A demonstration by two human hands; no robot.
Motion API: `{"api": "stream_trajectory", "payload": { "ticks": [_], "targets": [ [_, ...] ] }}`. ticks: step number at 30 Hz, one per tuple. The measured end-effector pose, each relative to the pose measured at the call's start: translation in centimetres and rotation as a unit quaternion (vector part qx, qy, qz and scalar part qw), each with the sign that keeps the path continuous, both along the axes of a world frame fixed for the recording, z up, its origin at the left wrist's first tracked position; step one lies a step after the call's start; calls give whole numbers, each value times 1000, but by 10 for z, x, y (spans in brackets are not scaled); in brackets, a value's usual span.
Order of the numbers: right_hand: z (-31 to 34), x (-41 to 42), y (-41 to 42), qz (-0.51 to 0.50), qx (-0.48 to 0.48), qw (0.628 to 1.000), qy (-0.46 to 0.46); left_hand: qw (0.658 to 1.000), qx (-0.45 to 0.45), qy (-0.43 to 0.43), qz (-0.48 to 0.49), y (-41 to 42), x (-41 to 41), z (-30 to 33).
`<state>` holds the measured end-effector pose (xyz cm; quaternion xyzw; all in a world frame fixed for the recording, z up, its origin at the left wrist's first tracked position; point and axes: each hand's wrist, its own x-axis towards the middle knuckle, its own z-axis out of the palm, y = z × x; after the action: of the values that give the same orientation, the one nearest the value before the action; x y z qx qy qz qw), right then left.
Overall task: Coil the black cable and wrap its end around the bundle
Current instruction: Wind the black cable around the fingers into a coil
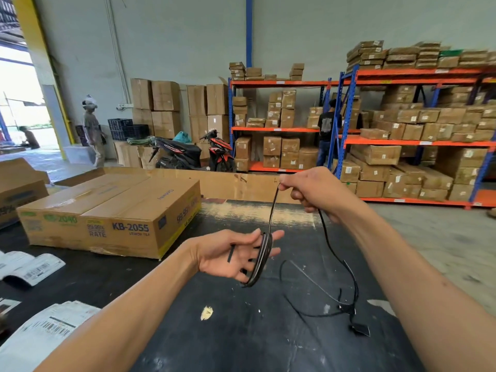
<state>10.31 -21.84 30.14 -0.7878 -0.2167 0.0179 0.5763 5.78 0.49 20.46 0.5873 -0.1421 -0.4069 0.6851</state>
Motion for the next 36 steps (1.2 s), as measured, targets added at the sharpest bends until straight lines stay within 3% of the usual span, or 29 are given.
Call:
{"api": "stream_trajectory", "payload": {
  "ticks": [8, 13, 19, 23, 26, 30, 36],
  "targets": [
    [-62, 21, 12, 15, -38, 999, 13, 986, -128, -66, -88, 0, -12, 34],
    [-120, 2, 26, 63, -1, 996, 70, 976, -186, -109, -27, 13, -1, 56],
    [-151, -33, 30, 103, -68, 988, 88, 971, -181, -112, 107, 39, 17, 64],
    [-135, -49, 21, 131, -131, 982, 30, 961, -143, -106, 213, 54, 27, 50],
    [-106, -53, 15, 125, -126, 984, -27, 967, -67, -93, 229, 56, 29, 31],
    [-58, -42, 8, 74, -102, 991, -49, 983, -14, -56, 177, 50, 26, 5],
    [-14, -11, 5, 38, -6, 999, 26, 997, -13, -11, 70, 26, 14, -6]
  ]
}}
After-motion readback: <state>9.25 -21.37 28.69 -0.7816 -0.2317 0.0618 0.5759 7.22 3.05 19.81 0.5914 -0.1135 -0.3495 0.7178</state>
